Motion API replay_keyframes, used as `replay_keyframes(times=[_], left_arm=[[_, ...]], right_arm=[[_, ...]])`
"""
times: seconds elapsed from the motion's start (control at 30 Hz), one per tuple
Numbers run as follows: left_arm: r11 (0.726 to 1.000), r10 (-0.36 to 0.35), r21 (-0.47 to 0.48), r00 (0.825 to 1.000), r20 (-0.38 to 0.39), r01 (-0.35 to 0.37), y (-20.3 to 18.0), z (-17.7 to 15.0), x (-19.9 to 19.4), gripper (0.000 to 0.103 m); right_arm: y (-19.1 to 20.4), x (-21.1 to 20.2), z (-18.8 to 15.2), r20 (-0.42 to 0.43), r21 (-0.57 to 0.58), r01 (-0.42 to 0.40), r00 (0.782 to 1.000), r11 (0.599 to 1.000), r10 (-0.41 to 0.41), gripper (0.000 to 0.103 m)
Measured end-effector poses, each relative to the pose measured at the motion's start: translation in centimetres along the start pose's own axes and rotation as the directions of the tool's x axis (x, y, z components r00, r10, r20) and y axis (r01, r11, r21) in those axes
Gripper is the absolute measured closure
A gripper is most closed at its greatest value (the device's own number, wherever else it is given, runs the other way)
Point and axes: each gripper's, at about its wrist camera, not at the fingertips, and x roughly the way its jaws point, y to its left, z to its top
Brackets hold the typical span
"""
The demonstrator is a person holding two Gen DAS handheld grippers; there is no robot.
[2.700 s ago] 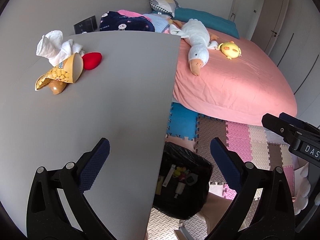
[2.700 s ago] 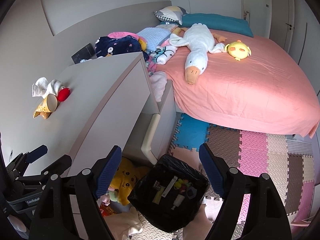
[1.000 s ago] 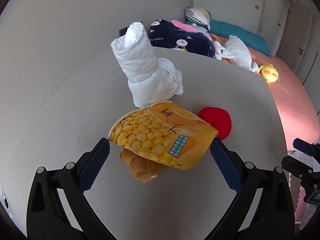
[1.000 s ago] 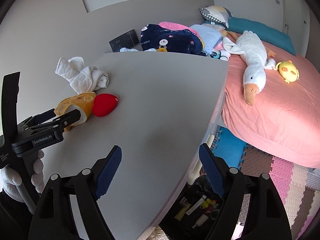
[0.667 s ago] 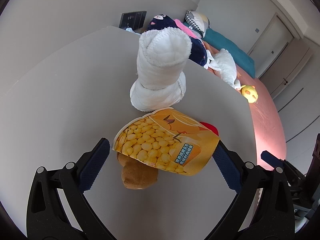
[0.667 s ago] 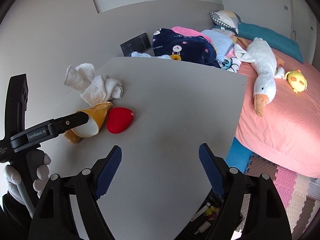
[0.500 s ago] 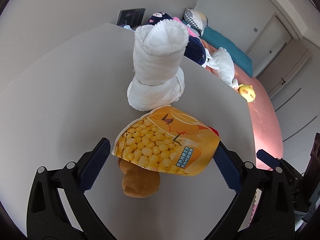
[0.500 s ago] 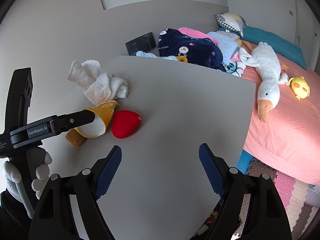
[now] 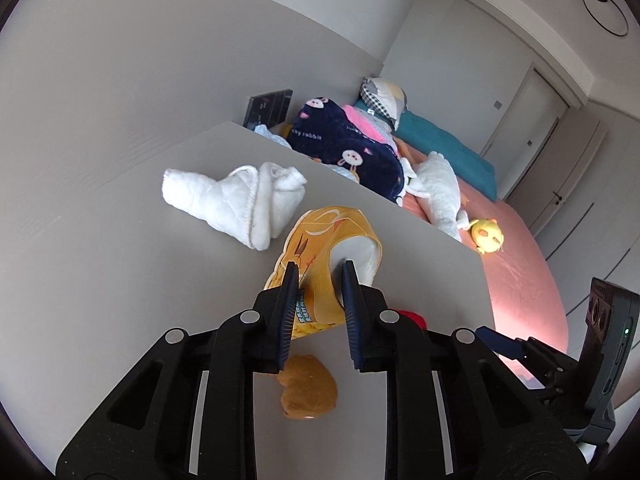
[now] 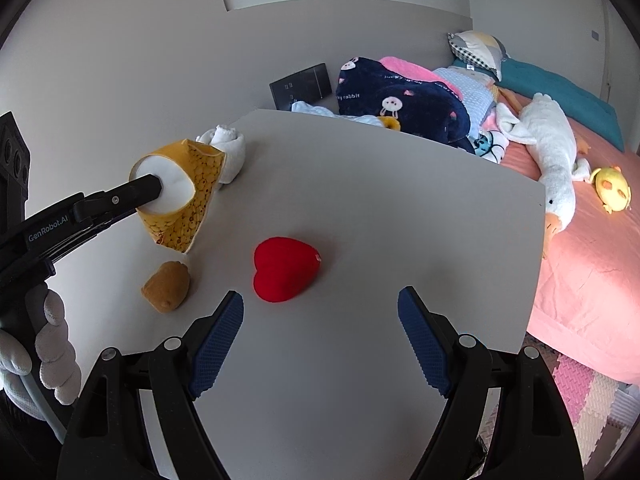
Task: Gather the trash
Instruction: 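Grasp the red heart with the right tool while the left holds the bag, then carry the snack bag and red heart down to the black bin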
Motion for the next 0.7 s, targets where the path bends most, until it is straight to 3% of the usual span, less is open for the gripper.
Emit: replay_keyframes(times=[0.1, 0.37, 0.43, 0.5, 0.7], left_arm=[[0.994, 0.106, 0.029, 0.994, 0.034, -0.107, 0.2, 0.3, -0.7, 0.081], [0.995, 0.098, 0.016, 0.994, 0.048, -0.099, 1.2, 0.5, -1.9, 0.081], [0.995, 0.094, 0.02, 0.994, 0.051, -0.095, 1.1, 0.4, -2.2, 0.081], [0.995, 0.094, 0.024, 0.994, 0.052, -0.095, 1.0, 0.3, -2.4, 0.081], [0.996, 0.086, 0.016, 0.995, 0.048, -0.087, 0.7, 0.1, -3.2, 0.081]], right_arm=[[0.7, 0.8, 0.8, 0.003, 0.001, -0.004, 1.0, 1.0, 0.004, 0.023], [2.5, 3.8, 1.9, -0.037, -0.03, 0.023, 0.999, 0.999, -0.024, 0.023], [2.7, 4.5, 1.9, -0.062, -0.045, 0.039, 0.997, 0.998, -0.042, 0.031], [2.6, 5.0, 1.6, -0.088, -0.05, 0.045, 0.995, 0.998, -0.049, 0.055], [2.6, 3.4, 1.0, -0.069, -0.053, 0.056, 0.996, 0.997, -0.06, 0.056]])
